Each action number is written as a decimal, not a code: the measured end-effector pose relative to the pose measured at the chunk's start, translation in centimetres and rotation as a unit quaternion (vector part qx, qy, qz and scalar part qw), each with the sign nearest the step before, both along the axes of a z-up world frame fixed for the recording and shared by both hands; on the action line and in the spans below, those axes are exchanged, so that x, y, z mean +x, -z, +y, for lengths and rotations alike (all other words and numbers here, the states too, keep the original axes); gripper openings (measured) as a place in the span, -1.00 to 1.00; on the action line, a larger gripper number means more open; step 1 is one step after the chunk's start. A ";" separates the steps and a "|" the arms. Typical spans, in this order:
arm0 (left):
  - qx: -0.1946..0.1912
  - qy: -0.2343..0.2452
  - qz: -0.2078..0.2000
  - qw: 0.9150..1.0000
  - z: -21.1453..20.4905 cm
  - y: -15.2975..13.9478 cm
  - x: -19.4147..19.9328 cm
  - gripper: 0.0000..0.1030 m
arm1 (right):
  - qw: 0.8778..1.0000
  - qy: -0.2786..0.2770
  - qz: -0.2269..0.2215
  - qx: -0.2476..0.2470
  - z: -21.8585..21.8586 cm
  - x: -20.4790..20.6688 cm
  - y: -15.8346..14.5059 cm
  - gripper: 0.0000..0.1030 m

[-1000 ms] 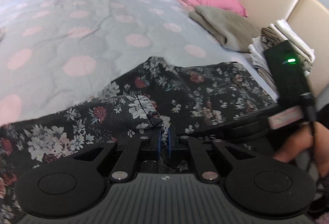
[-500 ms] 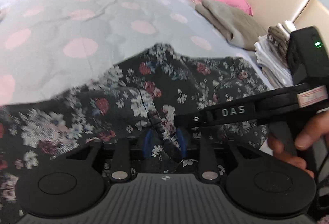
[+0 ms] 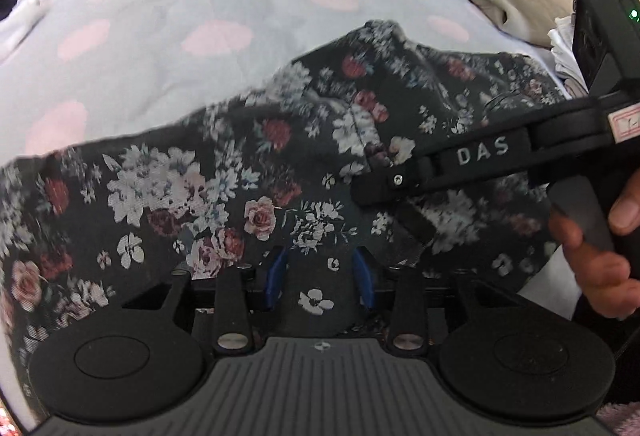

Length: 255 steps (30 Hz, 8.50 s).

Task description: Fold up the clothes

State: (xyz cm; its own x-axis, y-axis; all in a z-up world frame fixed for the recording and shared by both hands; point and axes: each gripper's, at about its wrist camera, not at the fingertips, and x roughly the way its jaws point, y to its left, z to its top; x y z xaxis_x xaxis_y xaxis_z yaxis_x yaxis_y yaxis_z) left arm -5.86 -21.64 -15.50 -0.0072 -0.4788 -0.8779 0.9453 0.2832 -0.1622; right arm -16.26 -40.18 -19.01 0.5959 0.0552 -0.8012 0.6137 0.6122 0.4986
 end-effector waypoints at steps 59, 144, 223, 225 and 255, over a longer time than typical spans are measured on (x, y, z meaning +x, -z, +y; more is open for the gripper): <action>-0.032 -0.009 -0.080 0.996 0.5 -5.9 0.5 -0.33 | 0.979 0.186 0.041 -0.071 -17.2 -22.7 -11.1 -0.71; -0.051 0.041 -0.132 0.989 10.1 -5.6 -5.5 -0.69 | 0.969 -0.149 -0.101 -0.167 12.7 -3.6 1.9 -0.91; -0.001 -0.022 0.004 1.000 -4.1 -1.9 10.7 -0.47 | 0.825 -0.551 -0.089 0.090 -6.7 19.2 2.1 -1.00; -0.008 -0.018 0.000 1.000 -4.1 -2.0 10.2 -0.47 | 0.858 -0.504 -0.088 0.051 -7.8 18.8 1.4 -1.00; 0.066 0.113 -0.099 0.987 2.3 -1.1 -4.4 -0.69 | 0.973 -0.062 0.125 -0.184 -9.9 -14.2 -4.3 -0.50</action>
